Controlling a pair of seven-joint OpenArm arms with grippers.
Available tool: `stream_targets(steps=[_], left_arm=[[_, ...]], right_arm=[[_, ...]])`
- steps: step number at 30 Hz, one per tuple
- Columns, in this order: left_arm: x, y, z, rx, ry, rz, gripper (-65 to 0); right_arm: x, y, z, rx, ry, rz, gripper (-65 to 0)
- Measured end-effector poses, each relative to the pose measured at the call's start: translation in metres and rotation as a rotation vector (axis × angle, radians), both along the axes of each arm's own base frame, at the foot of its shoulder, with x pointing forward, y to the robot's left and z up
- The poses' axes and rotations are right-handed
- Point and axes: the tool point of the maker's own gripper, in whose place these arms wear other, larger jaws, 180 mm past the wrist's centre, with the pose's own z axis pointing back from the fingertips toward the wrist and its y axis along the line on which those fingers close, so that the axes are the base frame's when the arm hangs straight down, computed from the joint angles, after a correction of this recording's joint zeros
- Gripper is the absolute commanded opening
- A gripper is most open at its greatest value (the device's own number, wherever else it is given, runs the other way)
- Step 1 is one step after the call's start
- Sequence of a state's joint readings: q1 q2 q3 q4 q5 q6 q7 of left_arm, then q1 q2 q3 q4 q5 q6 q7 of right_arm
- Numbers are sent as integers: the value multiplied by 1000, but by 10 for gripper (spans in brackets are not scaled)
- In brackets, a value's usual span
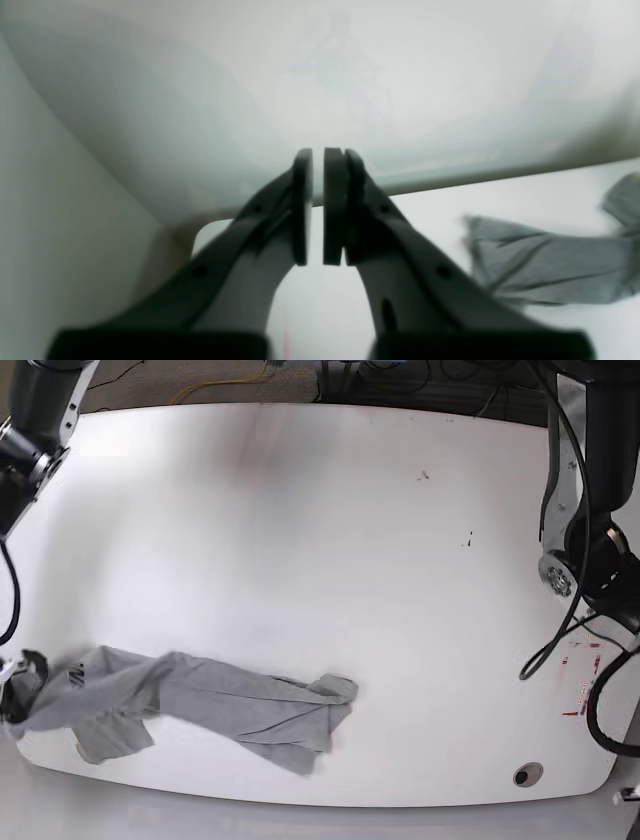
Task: Layout the t-shirt on the table in an organized manner, then fold the t-shirt properly
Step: 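Lower the shirt onto the table and release with the left gripper, then drag the shirt's bunched end with the left gripper, then release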
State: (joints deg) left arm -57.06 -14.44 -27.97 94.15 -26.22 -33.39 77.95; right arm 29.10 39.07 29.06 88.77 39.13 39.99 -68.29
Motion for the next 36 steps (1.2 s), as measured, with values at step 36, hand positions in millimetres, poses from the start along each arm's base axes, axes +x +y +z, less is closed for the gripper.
stream_targets(steps=[36], left_arm=[[-74,-255,-339,-187,614,-384,-446]], right_arm=[[-128,76,-161,111,290,28,-650]])
